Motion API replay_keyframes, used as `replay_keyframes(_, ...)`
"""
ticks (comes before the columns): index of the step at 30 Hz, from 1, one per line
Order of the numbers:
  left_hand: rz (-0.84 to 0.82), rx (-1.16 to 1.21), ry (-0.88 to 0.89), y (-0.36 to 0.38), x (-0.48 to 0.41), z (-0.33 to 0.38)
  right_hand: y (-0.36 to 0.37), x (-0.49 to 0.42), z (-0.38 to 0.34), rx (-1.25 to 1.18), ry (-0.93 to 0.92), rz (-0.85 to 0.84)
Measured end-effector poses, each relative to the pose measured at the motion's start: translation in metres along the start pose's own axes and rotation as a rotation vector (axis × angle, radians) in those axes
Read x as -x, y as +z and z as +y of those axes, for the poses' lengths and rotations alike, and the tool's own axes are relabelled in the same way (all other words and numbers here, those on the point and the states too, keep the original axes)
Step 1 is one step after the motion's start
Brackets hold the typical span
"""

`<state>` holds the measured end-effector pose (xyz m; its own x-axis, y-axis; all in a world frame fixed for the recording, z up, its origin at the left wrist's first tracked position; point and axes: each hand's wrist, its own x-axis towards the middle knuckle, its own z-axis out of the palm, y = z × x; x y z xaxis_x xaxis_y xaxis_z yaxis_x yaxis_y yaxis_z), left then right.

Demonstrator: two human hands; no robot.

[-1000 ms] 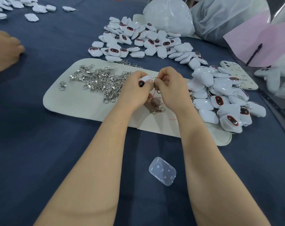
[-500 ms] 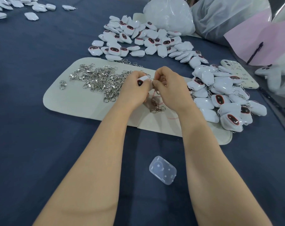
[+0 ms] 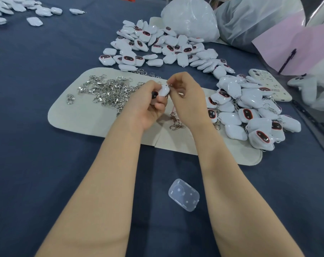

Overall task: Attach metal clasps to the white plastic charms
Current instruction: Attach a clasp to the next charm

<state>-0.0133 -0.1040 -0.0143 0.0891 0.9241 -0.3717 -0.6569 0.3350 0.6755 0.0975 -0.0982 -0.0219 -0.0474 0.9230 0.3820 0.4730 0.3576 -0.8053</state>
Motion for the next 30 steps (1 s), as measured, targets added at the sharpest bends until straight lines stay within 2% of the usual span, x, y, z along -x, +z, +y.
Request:
replay_keyframes(4,-0.107,0.145,-0.109,-0.001,0.000,0.003,-0.001,-0.002,-0.004,-0.075,0.037,0.048)
replay_keyframes(9,-0.122,0.279,-0.145,-0.002,0.001,0.005,-0.002,-0.002,-0.005,-0.136,0.009,0.122)
replay_keyframes(15,-0.096,0.386,-0.170,-0.004,-0.001,0.004,-0.002,-0.001,-0.006,0.017,-0.107,0.162)
replay_keyframes(17,-0.002,0.255,-0.070,-0.002,0.000,0.003,-0.002,-0.001,-0.005,0.114,-0.112,0.121)
replay_keyframes(20,0.199,-0.236,0.261,0.001,0.000,-0.001,-0.004,-0.002,-0.003,0.214,-0.066,0.027)
replay_keyframes(23,0.255,-0.720,0.611,0.001,0.001,-0.006,-0.007,-0.004,0.000,0.240,-0.015,-0.040)
replay_keyframes(25,0.258,-0.954,0.763,0.000,0.002,-0.010,-0.007,-0.003,0.003,0.231,0.007,-0.066)
replay_keyframes(27,0.243,-0.961,0.773,-0.001,0.000,-0.013,-0.005,-0.002,0.004,0.207,0.025,-0.054)
replay_keyframes(30,0.211,-0.524,0.498,0.002,-0.004,-0.012,-0.001,-0.001,0.005,0.100,0.069,-0.014)
